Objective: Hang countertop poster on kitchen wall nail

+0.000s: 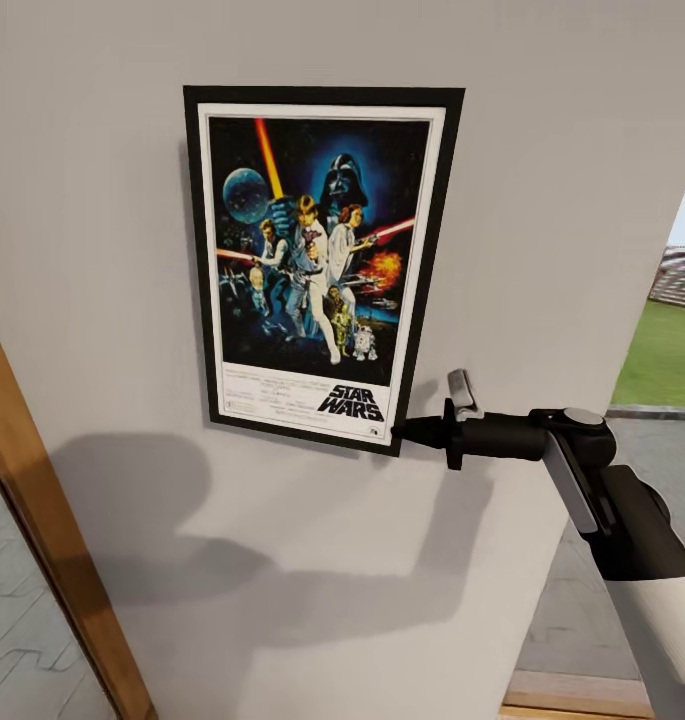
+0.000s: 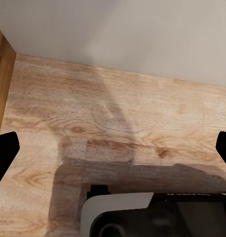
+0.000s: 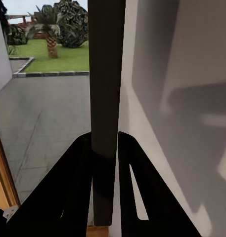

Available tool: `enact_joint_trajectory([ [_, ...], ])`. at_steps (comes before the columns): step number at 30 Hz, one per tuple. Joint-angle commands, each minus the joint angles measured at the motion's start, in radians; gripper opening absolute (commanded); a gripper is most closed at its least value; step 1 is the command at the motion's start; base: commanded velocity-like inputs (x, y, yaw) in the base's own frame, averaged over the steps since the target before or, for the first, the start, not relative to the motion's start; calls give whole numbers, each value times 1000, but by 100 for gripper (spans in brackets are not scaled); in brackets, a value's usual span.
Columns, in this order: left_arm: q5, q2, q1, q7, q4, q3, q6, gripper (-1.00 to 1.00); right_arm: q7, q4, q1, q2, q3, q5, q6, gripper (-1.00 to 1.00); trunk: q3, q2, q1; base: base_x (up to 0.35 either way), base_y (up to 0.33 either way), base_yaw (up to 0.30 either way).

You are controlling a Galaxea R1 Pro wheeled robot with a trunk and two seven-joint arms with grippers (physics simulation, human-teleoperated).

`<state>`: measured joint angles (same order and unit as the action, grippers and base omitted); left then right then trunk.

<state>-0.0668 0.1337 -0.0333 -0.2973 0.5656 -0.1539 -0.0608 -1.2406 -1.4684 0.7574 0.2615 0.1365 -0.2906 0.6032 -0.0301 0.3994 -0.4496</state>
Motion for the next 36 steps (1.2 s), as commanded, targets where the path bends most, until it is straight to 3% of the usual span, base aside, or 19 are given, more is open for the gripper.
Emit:
enact_joint_trajectory([
  [1,-7,0,0,-6,0,-3,1,100,1,0,0,1,2,-9,11,-100,0,1,0,0,49,0],
  [36,-7,0,0,-6,0,-3,1,100,1,0,0,1,2,-9,10,-100,0,1,0,0,58,0],
])
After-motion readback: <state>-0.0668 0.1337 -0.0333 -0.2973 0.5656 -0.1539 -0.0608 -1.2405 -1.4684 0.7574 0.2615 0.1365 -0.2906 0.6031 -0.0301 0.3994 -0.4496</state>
